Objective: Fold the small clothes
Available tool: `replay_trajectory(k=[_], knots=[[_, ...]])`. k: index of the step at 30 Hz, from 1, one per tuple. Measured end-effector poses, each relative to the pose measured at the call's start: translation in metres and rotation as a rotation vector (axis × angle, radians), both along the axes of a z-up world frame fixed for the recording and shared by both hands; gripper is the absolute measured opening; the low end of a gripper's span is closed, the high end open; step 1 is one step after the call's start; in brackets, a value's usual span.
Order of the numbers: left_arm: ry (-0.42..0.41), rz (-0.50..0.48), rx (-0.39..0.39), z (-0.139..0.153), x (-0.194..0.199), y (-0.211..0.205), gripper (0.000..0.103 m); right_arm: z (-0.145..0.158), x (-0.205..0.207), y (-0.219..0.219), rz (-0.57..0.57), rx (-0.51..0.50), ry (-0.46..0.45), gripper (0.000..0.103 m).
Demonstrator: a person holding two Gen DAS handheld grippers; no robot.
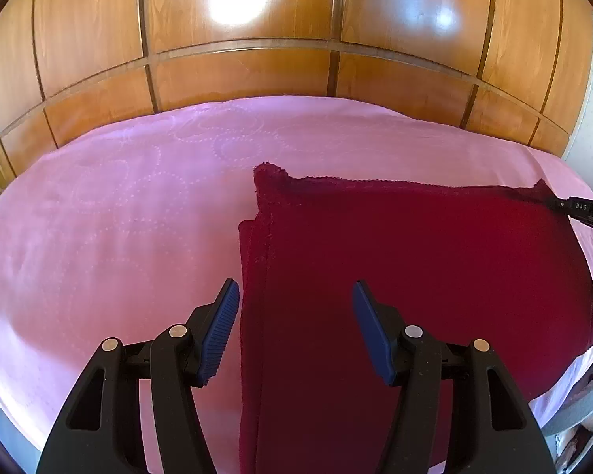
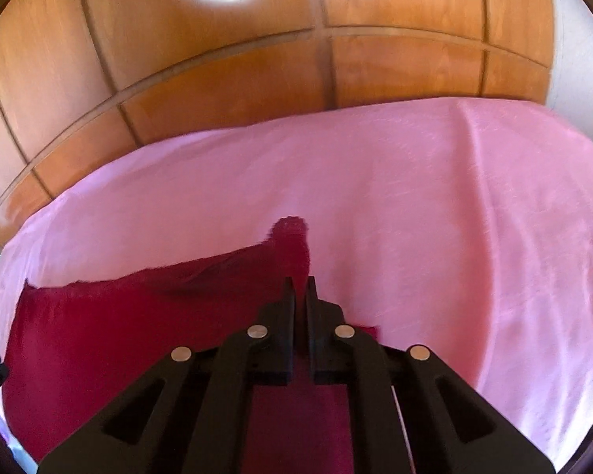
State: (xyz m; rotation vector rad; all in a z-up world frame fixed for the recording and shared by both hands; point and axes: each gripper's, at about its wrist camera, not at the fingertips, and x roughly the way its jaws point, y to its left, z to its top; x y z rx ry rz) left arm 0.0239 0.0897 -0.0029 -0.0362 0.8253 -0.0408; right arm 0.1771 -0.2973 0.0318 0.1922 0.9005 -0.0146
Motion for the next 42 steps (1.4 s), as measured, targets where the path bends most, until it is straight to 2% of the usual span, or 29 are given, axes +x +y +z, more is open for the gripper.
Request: replay_trajectory(k=[5, 9, 11, 12, 16, 19, 21, 22, 23, 26, 28, 29, 32, 34, 36, 38, 40, 42], knots=[[-0.003, -0.006, -0.004, 0.005, 0.001, 0.003, 0.059, -0.023, 0.005, 0.005, -0.009, -0.006, 0.043, 0.004], [-0.023, 0.034, -0.071, 0.017, 0.011, 0.029, 0.059, -0.024, 0.002, 0.005, 0.001, -0.005, 0.037, 0.004], [-0.009, 0.062, -0.137, 0.019, 0.025, 0.048, 0.059, -0.026, 0.001, 0.002, 0.0, 0.006, 0.037, 0.004], [0.003, 0.059, -0.186, 0.017, 0.035, 0.056, 0.059, -0.027, 0.001, 0.001, -0.001, 0.01, 0.036, 0.004], [0.103, 0.039, -0.294, 0.001, 0.071, 0.064, 0.059, -0.029, 0.002, 0.0, 0.0, 0.015, 0.03, 0.004], [0.154, 0.037, -0.324, -0.015, 0.093, 0.059, 0.059, -0.03, 0.001, -0.002, 0.001, 0.026, 0.027, 0.004], [0.17, 0.032, -0.346, -0.022, 0.103, 0.055, 0.04, -0.03, 0.0, -0.003, 0.004, 0.03, 0.027, 0.004], [0.167, 0.025, -0.348, -0.022, 0.104, 0.053, 0.021, -0.03, 0.0, -0.003, 0.006, 0.029, 0.026, 0.004], [0.156, 0.013, -0.339, -0.021, 0.105, 0.049, 0.007, -0.029, 0.001, -0.004, 0.009, 0.029, 0.025, 0.004], [0.041, 0.021, -0.257, -0.004, 0.097, 0.041, 0.006, -0.017, -0.004, -0.005, 0.008, 0.028, -0.018, 0.004], [0.02, 0.044, -0.209, -0.002, 0.094, 0.039, 0.006, -0.013, -0.007, -0.006, 0.001, 0.019, -0.037, 0.004], [0.025, 0.05, -0.176, -0.006, 0.095, 0.036, 0.006, -0.017, -0.005, -0.005, 0.0, 0.01, -0.025, 0.004], [0.122, 0.064, -0.097, -0.038, 0.111, 0.027, 0.008, -0.039, 0.004, 0.001, -0.002, -0.01, 0.036, 0.004], [0.122, 0.086, -0.077, -0.041, 0.112, 0.024, 0.012, -0.041, 0.006, -0.002, -0.022, 0.009, 0.04, 0.006], [0.101, 0.104, -0.028, -0.032, 0.107, 0.02, 0.019, -0.039, 0.004, -0.003, -0.024, 0.009, 0.034, 0.012], [0.055, 0.133, 0.012, -0.019, 0.093, 0.019, 0.034, -0.036, 0.0, -0.009, -0.039, 0.023, 0.033, 0.019], [0.016, 0.14, 0.023, -0.007, 0.078, 0.019, 0.04, -0.031, -0.004, -0.012, -0.046, 0.034, 0.022, 0.028], [-0.015, 0.141, 0.02, 0.004, 0.061, 0.019, 0.04, -0.023, -0.01, -0.011, -0.051, 0.034, 0.002, 0.049]])
